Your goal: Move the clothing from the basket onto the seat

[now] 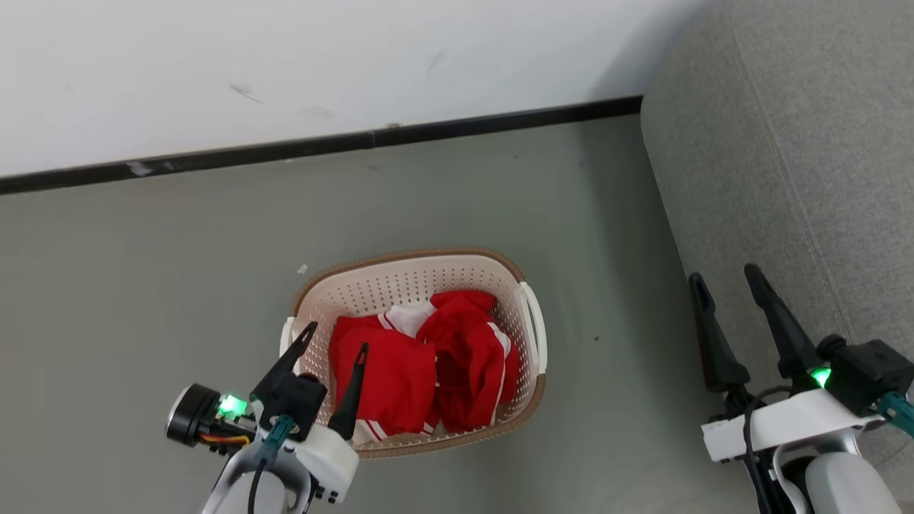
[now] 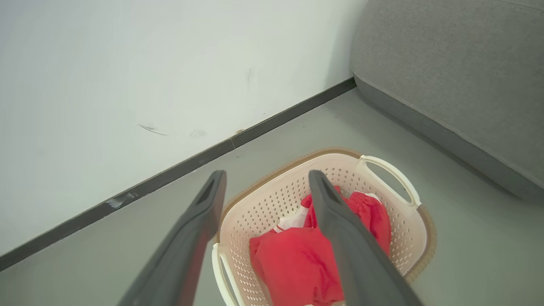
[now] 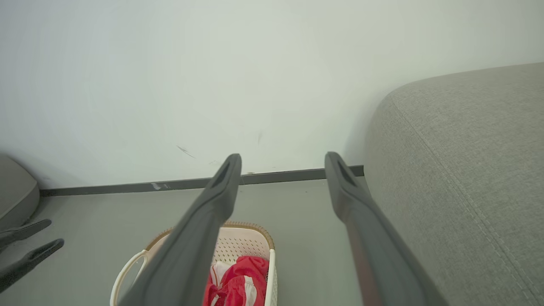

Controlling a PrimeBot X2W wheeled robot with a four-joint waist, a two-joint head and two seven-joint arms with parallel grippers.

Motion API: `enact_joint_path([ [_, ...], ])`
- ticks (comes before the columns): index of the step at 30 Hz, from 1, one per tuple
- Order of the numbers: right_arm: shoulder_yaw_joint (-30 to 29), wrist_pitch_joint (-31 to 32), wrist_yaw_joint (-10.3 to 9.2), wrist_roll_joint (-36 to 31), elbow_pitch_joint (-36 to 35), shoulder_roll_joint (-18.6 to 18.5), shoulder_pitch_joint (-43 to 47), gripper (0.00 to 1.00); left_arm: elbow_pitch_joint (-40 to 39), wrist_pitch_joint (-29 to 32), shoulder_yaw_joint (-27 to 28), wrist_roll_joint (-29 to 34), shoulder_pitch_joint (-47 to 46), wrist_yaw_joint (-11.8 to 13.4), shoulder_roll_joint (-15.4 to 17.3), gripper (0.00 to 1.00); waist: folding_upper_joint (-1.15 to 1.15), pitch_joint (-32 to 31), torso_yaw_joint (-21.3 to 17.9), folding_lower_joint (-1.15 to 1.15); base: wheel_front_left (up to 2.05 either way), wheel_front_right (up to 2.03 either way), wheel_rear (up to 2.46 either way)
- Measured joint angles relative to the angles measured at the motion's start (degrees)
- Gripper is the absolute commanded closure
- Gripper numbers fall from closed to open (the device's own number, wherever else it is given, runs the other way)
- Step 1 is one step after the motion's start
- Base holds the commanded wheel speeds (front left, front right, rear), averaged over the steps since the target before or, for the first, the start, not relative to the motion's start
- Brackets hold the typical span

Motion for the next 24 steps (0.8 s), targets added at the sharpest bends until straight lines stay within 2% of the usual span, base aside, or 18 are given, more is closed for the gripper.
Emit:
enact_joint_path([
  [11, 0.8, -0.1, 0.00, 0.3, -2.2, 0.0, -3.5, 0.00, 5.4, 0.0, -2.6, 1.8, -5.2, -0.1, -0.4, 0.00, 0.00, 6.7, -2.5, 0.00, 0.00, 0.00, 0.00],
  [24, 0.3, -0.1, 0.00, 1.7, -3.9, 0.0, -7.2, 0.00, 12.4, 0.0, -3.1, 4.0, -11.3, 0.1, -0.5, 0.00, 0.00, 14.1, -5.1, 0.00, 0.00, 0.00, 0.00],
])
